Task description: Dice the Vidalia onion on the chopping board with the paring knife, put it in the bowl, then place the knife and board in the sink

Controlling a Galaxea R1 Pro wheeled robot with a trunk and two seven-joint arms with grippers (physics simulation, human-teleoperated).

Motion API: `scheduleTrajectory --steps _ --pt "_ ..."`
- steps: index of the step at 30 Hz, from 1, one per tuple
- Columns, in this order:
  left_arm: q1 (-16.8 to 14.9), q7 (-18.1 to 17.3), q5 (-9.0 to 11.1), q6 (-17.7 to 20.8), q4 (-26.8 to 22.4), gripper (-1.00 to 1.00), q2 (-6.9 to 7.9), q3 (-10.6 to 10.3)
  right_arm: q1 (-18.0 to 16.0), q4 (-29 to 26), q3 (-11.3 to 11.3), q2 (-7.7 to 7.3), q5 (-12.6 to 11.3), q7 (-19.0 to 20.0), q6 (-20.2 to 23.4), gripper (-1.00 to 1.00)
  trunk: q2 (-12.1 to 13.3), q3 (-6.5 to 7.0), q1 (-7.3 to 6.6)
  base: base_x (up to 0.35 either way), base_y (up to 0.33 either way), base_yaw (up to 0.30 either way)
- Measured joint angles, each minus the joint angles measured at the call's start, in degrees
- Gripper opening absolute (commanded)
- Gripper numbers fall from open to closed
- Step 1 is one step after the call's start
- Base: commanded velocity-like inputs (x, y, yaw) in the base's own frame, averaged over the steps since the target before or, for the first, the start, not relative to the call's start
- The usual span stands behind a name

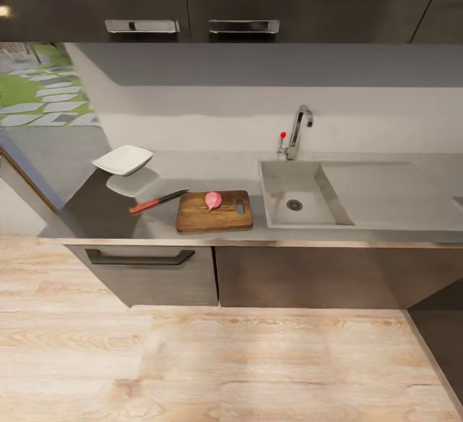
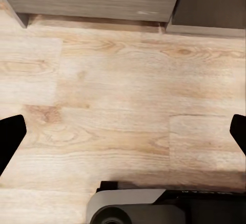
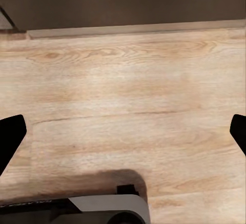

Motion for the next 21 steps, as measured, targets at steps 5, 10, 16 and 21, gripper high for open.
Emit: scheduleTrajectory --steps 5,10,16,21 --pt "-0.01 -0.06 0.00 0.00 0.00 1.00 0.00 0.00 0.01 0.00 -0.01 0.00 0.01 0.00 0.00 1.00 0.00 0.45 0.00 0.162 0.285 0.000" --pt "0.00 -0.08 -0.01 0.00 0.00 1.00 0.00 0.00 0.00 0.00 0.00 0.00 0.02 0.00 0.00 1.00 0.00 0.91 0.00 0.167 0.285 0.000" --pt "-0.01 -0.08 -0.01 0.00 0.00 1.00 0.00 0.00 0.01 0.04 0.01 0.00 0.01 0.02 0.00 1.00 0.00 1.46 0.00 0.161 0.286 -0.012" --pt "-0.02 -0.08 -0.01 0.00 0.03 1.00 0.00 0.00 0.01 0.01 0.00 0.00 0.00 0.05 0.00 1.00 0.00 1.91 0.01 0.069 0.304 -0.080"
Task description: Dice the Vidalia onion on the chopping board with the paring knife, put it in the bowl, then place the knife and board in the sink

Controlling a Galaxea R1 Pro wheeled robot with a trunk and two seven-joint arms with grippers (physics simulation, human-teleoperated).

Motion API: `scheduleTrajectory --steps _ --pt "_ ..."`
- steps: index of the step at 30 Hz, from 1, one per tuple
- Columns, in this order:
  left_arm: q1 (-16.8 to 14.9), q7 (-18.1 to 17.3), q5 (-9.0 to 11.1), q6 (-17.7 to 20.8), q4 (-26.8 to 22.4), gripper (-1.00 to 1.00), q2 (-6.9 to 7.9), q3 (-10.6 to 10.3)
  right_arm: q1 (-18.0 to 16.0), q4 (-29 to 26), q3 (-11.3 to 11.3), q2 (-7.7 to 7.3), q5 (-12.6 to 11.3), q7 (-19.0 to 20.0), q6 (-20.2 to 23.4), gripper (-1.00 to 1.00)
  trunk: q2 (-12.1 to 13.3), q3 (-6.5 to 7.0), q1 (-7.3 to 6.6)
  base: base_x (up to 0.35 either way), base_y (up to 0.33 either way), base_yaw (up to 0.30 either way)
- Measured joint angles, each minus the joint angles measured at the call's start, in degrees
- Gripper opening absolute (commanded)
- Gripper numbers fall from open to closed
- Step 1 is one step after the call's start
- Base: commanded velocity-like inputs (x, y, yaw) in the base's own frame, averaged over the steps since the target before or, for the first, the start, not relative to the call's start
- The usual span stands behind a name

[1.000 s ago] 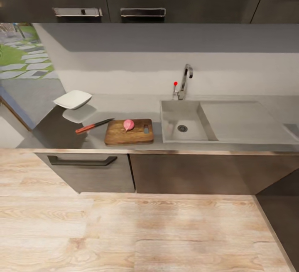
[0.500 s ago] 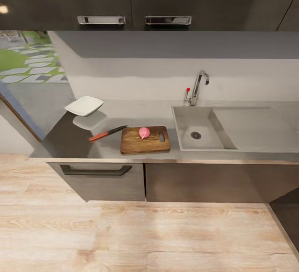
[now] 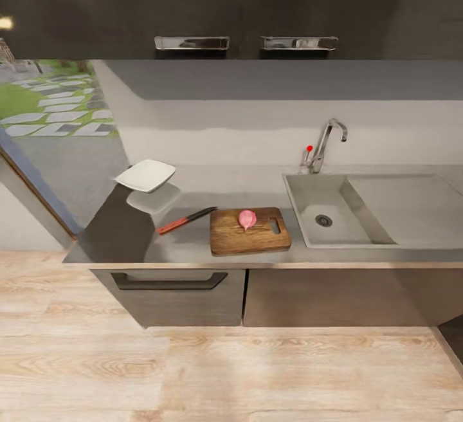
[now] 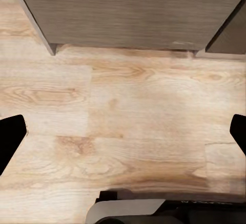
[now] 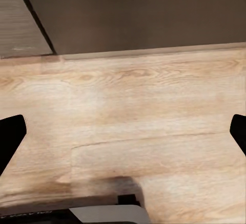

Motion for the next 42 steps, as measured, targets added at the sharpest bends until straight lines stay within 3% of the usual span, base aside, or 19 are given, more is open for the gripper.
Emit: scheduleTrajectory --steps 22,42 --pt "0.00 0.00 -0.01 0.00 1.00 1.00 0.00 0.02 0.00 0.01 0.05 0.00 0.01 0.02 0.00 1.00 0.00 2.00 0.01 -0.049 0.310 -0.112" --pt "-0.02 0.00 0.02 -0.02 1.38 1.00 0.01 -0.02 0.01 0.00 0.04 0.01 0.01 0.03 0.01 1.00 0.00 3.82 0.00 -0.006 0.024 -0.129"
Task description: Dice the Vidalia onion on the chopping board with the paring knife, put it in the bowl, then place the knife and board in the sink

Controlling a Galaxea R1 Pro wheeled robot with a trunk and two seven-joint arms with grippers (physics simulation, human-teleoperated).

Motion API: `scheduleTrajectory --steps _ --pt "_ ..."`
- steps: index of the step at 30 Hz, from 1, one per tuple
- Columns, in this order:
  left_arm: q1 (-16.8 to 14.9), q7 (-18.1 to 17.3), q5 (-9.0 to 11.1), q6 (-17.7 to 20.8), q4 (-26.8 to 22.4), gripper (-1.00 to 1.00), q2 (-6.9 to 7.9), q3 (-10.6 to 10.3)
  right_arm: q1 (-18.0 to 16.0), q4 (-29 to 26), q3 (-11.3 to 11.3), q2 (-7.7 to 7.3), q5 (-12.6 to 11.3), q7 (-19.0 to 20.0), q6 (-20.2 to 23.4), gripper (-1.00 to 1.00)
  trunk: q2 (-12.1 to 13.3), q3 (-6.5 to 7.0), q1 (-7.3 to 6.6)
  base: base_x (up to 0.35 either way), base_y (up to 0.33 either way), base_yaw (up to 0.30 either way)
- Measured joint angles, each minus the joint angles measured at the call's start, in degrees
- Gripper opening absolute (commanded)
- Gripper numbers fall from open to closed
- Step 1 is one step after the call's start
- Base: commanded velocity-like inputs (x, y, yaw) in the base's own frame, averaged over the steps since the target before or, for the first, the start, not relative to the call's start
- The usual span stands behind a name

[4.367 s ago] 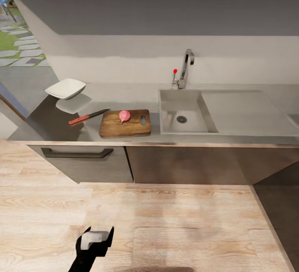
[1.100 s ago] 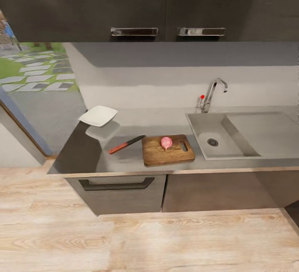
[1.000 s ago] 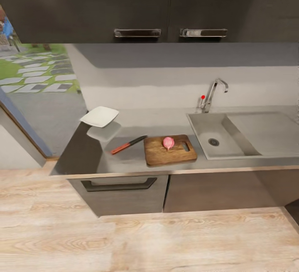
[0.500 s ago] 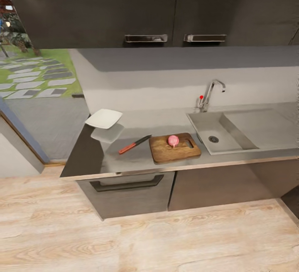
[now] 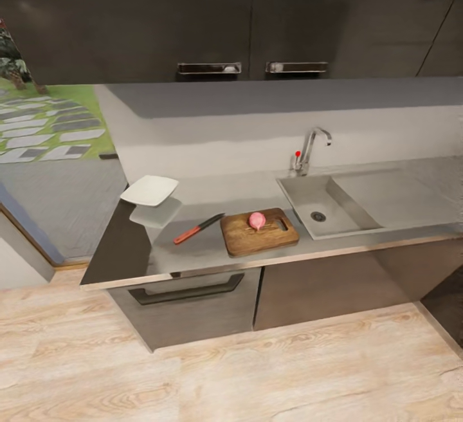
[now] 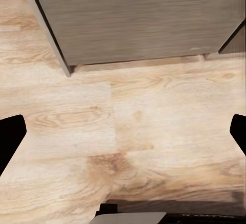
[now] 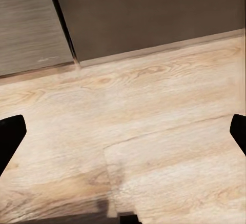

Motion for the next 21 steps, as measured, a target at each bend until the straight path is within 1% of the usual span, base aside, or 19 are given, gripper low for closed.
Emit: scheduleTrajectory --steps 8,15,21 --pt "0.00 0.00 0.00 0.00 0.27 1.00 0.00 0.00 0.00 0.05 0.00 0.00 0.08 -0.02 0.00 1.00 0.00 0.73 0.00 0.000 0.011 -0.115" --pt "-0.01 0.00 -0.04 0.02 0.35 1.00 -0.01 0.03 -0.01 0.07 0.03 -0.01 0.08 0.00 -0.01 1.00 0.00 1.37 0.00 0.000 0.232 -0.076" --pt "-0.04 0.00 -0.01 0.00 0.79 1.00 0.00 0.01 0.00 0.05 0.01 0.00 0.08 -0.01 0.00 1.00 0.00 1.91 0.00 0.000 0.064 -0.065"
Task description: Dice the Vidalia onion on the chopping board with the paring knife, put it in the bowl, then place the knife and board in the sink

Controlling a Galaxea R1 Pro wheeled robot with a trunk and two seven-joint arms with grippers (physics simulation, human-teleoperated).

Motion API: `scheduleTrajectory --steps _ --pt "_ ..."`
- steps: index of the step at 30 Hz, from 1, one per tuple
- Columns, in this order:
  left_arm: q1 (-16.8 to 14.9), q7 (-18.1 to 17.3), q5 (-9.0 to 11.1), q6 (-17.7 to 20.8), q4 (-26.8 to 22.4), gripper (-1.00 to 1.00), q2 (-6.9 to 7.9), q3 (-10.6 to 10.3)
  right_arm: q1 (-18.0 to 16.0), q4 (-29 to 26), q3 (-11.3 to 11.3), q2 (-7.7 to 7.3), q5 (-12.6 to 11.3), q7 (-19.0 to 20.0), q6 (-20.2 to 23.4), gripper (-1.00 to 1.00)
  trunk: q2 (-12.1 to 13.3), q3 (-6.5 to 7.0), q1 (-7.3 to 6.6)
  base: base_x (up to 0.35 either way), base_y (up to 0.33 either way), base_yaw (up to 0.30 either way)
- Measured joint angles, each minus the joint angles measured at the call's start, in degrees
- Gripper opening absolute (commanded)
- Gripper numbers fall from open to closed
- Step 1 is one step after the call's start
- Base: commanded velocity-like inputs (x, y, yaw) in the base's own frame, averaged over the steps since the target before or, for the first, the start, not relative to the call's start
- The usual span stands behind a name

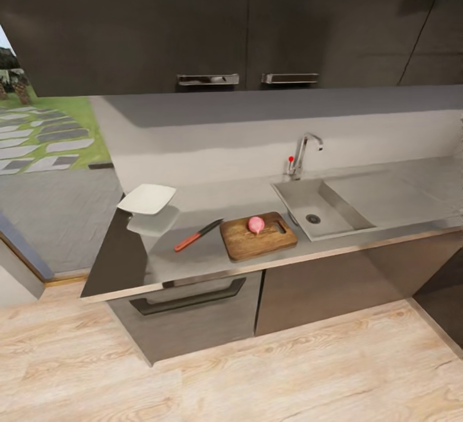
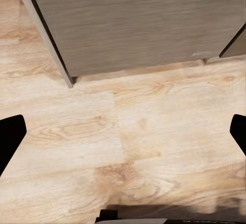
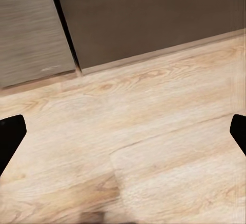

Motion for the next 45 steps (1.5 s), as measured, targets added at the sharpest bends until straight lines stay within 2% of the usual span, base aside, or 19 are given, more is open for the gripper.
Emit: scheduleTrajectory --steps 25,35,40,42,45 --pt "0.00 0.00 0.00 0.00 0.12 1.00 0.00 0.00 0.00 0.00 0.00 0.00 0.00 -0.05 0.00 1.00 0.00 2.27 0.00 0.000 0.002 -0.037" --pt "-0.01 0.03 0.00 0.00 0.18 1.00 0.00 0.00 0.00 -0.08 -0.03 0.00 -0.07 0.06 0.00 1.00 0.01 2.47 0.00 0.000 0.000 0.000" --pt "-0.01 0.01 0.00 0.00 0.11 1.00 0.00 0.01 0.00 -1.84 -0.06 -0.02 -0.16 -0.12 0.00 1.00 0.01 2.47 0.00 0.000 0.000 0.000" --pt "-0.01 0.02 0.00 0.00 0.06 1.00 0.00 0.02 0.01 -4.67 -0.04 -0.06 -0.09 -0.77 0.10 1.00 0.01 2.47 0.00 0.000 0.000 0.000" --pt "0.00 0.03 -0.03 0.00 0.04 1.00 0.00 0.05 0.02 -9.84 -0.01 -0.09 -0.04 -4.16 0.47 1.00 0.01 2.47 0.00 0.000 0.000 0.000"
